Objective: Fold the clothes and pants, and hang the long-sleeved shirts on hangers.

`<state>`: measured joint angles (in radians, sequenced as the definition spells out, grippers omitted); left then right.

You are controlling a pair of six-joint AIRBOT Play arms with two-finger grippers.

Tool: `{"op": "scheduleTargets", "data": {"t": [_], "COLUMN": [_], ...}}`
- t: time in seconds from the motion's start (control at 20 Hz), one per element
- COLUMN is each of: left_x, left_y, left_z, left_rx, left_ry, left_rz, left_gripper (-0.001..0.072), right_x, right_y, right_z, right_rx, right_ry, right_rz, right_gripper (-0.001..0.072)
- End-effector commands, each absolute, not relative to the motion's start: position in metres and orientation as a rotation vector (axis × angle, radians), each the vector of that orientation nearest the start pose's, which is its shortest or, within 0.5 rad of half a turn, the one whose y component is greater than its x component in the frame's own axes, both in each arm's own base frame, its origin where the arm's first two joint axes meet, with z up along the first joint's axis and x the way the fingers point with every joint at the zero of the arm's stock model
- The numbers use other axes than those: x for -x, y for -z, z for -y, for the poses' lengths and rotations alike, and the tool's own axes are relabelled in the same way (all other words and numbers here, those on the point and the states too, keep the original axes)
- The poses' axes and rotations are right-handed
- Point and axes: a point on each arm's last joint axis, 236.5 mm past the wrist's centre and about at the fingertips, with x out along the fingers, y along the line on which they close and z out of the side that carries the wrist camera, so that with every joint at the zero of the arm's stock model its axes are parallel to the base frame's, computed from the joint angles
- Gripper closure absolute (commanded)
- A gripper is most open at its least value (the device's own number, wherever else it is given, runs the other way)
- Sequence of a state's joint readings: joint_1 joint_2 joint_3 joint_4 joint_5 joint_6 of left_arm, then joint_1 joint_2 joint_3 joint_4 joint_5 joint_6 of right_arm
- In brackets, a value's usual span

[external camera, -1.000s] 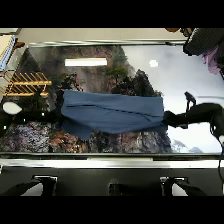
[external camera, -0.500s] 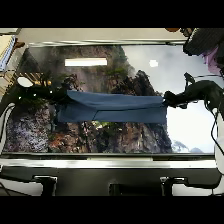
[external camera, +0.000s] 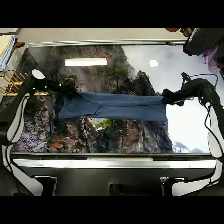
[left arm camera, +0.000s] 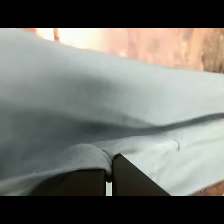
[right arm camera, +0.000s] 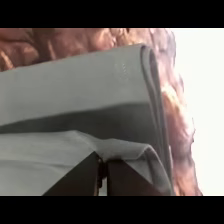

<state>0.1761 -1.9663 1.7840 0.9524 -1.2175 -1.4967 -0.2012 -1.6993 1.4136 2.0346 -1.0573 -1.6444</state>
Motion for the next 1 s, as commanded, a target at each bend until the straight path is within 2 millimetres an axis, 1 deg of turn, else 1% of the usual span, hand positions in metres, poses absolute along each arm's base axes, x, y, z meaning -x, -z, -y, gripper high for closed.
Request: {"op": "scheduleTargets", "data": {"t": [0.0, 0.15, 0.25, 0.3, 0.35, 0.4, 0.45, 0.5, 0.55, 0.6, 0.65, 0.7, 0.75, 0.8, 0.85, 0.9, 0.95], "left_x": [-0.55, -0.559, -0.562, -0.564, -0.566, -0.567, -0.57, -0.574, -0.577, -0.578, -0.579, -0.577, -0.574, -0.569, -0.562, -0.556, -0.549], "left_y": [0.076, 0.088, 0.09, 0.088, 0.083, 0.076, 0.067, 0.056, 0.042, 0.029, 0.016, 0.002, -0.011, -0.024, -0.037, -0.051, -0.063], "left_z": [0.038, 0.037, 0.036, 0.035, 0.034, 0.033, 0.031, 0.028, 0.026, 0.023, 0.019, 0.013, 0.009, 0.004, -0.001, -0.005, -0.008], "left_rx": [0.613, 0.615, 0.615, 0.614, 0.61, 0.603, 0.596, 0.587, 0.576, 0.567, 0.557, 0.533, 0.501, 0.462, 0.42, 0.383, 0.349], "left_ry": [0.23, 0.228, 0.225, 0.223, 0.228, 0.236, 0.245, 0.253, 0.263, 0.268, 0.264, 0.252, 0.242, 0.226, 0.21, 0.197, 0.183], "left_rz": [-1.294, -1.295, -1.285, -1.277, -1.271, -1.265, -1.253, -1.237, -1.219, -1.199, -1.178, -1.159, -1.147, -1.14, -1.137, -1.132, -1.127], "left_gripper": [0.0693, 0.0692, 0.0675, 0.0606, 0.0606, 0.0593, 0.0438, 0.0304, 0.0258, 0.0258, 0.0257, 0.0257, 0.0257, 0.0254, 0.0219, 0.0164, 0.0144], "right_x": [-0.483, -0.482, -0.482, -0.48, -0.477, -0.472, -0.467, -0.462, -0.459, -0.456, -0.452, -0.446, -0.437, -0.432, -0.43, -0.432, -0.435], "right_y": [0.072, 0.078, 0.077, 0.077, 0.075, 0.07, 0.062, 0.052, 0.041, 0.029, 0.023, 0.022, 0.027, 0.033, 0.038, 0.043, 0.05], "right_z": [0.004, 0.004, 0.004, 0.004, 0.003, 0.005, 0.009, 0.016, 0.025, 0.038, 0.05, 0.06, 0.064, 0.061, 0.052, 0.042, 0.033], "right_rx": [-0.546, -0.551, -0.557, -0.574, -0.588, -0.587, -0.581, -0.576, -0.576, -0.586, -0.605, -0.634, -0.676, -0.729, -0.788, -0.825, -0.853], "right_ry": [-0.053, -0.05, -0.046, -0.036, -0.031, -0.032, -0.033, -0.029, -0.018, -0.001, 0.018, 0.031, 0.024, -0.01, -0.071, -0.123, -0.163], "right_rz": [-1.271, -1.283, -1.285, -1.292, -1.305, -1.32, -1.331, -1.331, -1.319, -1.298, -1.287, -1.301, -1.336, -1.365, -1.387, -1.399, -1.409], "right_gripper": [0.0682, 0.0682, 0.0676, 0.0608, 0.0559, 0.0536, 0.0446, 0.0336, 0.0295, 0.0294, 0.0275, 0.0221, 0.0161, 0.0099, 0.0062, 0.0059, 0.0056]}}
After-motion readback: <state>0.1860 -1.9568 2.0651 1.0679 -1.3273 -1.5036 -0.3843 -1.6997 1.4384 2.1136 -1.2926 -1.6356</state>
